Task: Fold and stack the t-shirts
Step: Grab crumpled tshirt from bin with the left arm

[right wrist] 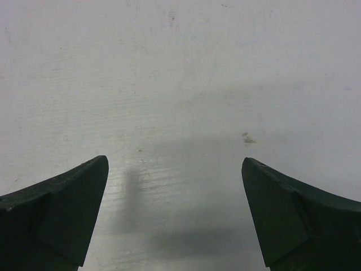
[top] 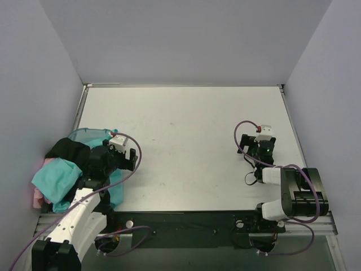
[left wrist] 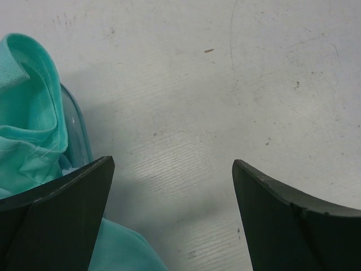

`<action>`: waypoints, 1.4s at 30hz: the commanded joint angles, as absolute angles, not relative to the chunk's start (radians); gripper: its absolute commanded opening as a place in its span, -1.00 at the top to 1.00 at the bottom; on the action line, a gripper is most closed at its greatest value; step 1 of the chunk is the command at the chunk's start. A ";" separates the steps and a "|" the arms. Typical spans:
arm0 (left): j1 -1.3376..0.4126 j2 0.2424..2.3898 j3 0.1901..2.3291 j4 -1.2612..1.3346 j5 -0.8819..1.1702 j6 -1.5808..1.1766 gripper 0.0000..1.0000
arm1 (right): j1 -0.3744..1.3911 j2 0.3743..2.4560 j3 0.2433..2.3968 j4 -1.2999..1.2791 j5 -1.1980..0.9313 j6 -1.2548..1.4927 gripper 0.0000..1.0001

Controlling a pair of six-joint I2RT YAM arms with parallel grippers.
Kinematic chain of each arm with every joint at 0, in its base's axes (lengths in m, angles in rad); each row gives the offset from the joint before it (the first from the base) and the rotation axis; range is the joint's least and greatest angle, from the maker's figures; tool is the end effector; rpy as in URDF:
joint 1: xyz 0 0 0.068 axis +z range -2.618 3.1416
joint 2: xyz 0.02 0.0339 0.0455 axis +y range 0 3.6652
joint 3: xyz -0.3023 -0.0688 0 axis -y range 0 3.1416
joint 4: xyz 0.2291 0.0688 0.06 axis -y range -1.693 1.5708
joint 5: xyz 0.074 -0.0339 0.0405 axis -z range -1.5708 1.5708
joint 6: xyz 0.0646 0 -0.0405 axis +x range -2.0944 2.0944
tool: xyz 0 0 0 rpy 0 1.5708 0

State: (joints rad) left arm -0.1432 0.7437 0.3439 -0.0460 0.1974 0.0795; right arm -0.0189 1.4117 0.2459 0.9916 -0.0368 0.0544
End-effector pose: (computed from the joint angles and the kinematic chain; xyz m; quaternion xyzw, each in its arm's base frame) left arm 0.1524 -0.0348 0.2250 0.1458 0.8308 -0.1002 0.5278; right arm 0.2540 -0.0024 0.2010 0.0162 0.7657 0.0255 0.6425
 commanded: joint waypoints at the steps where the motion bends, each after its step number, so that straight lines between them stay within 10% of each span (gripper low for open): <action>1: -0.118 0.775 0.390 0.081 0.207 0.043 -0.94 | -0.020 1.399 0.264 1.046 -0.032 0.055 -1.00; 12: -0.023 0.834 0.676 -0.133 0.349 0.096 -0.94 | -0.018 1.206 0.550 0.487 -0.064 0.130 -1.00; 26: 0.259 1.409 1.503 -1.268 0.118 0.486 -0.66 | 0.386 0.995 0.929 -0.027 -0.305 0.129 -1.00; 42: 0.282 1.397 1.220 -1.183 -0.298 0.545 -0.59 | 0.563 1.114 1.015 -0.167 -0.302 -0.067 -1.00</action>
